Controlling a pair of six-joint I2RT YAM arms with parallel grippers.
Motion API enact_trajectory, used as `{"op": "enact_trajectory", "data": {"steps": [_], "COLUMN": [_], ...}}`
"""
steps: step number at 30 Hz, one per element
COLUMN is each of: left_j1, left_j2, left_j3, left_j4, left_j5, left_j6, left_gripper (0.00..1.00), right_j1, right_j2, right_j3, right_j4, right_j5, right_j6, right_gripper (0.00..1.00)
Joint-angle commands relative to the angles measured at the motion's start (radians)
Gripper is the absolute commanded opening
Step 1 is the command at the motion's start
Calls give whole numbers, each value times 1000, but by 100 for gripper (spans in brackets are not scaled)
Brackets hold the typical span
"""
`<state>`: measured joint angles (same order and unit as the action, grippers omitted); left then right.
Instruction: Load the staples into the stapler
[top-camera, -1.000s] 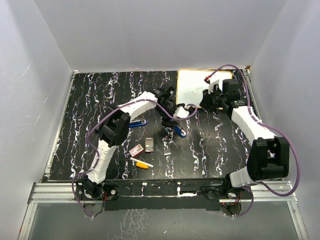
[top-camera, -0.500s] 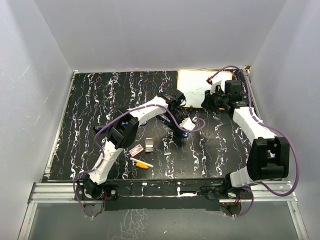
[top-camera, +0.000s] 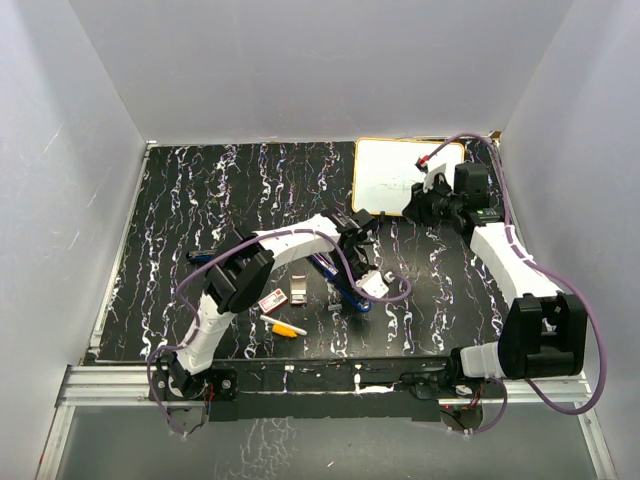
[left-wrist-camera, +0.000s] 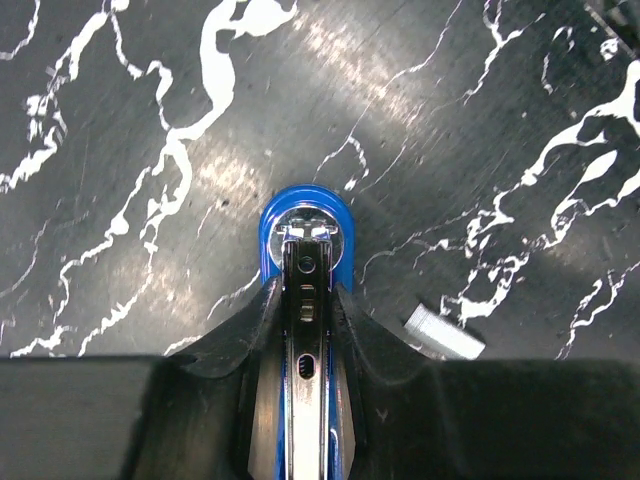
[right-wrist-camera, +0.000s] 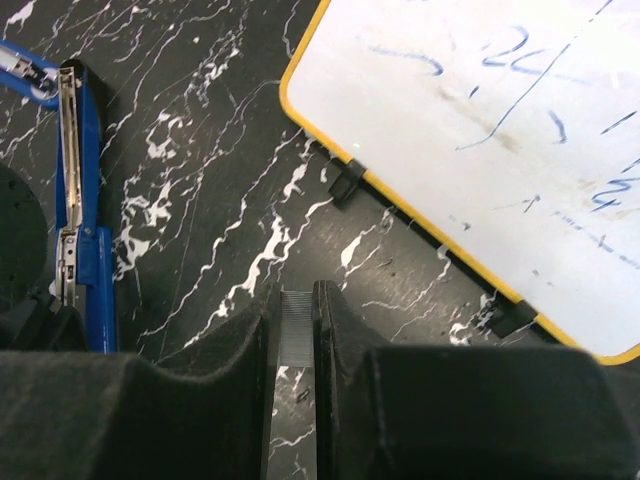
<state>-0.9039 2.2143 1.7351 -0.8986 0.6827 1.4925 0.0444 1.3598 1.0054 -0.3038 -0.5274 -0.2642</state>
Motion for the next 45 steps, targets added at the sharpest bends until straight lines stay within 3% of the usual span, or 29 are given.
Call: {"op": "enact_trajectory", "data": {"steps": [1,13,17,22,29,35,40,45], "left_j1": [-48,-85,-84,-83,-53,85,245,396], "left_j2": [-41,121,114,41,-205,-435,-608,-696], "left_j3": [-17,196,215,205,86,-97,-265,-326], "left_j4": [-57,-160,-150,-87,-24,-53,36,128], "left_j5": [24,4,-19,-40,-48,-61,-107,-148], "left_j6": [62,193,174,39,-100,-211,-360,-443], "left_gripper": [9,12,33,50,69,69,69,70], "right_j1": [-3,-3,-3,-2,28,165,284,420], "right_j2": [-61,-90,-98,-118,-167,-201,-150,-56], "right_j3": [-29,-53,-65,-81,-95,-116,-129,-122], "right_j4": [-20,-76,-68,-53,-42,-48,-32,0], "right_j5": [-45,-58,-61,-56,-35,83,141,196], "right_j6": [-18,-26,-13,26,122,190,241,254], "right_gripper": [10,10,9,9,9,9,9,9]}}
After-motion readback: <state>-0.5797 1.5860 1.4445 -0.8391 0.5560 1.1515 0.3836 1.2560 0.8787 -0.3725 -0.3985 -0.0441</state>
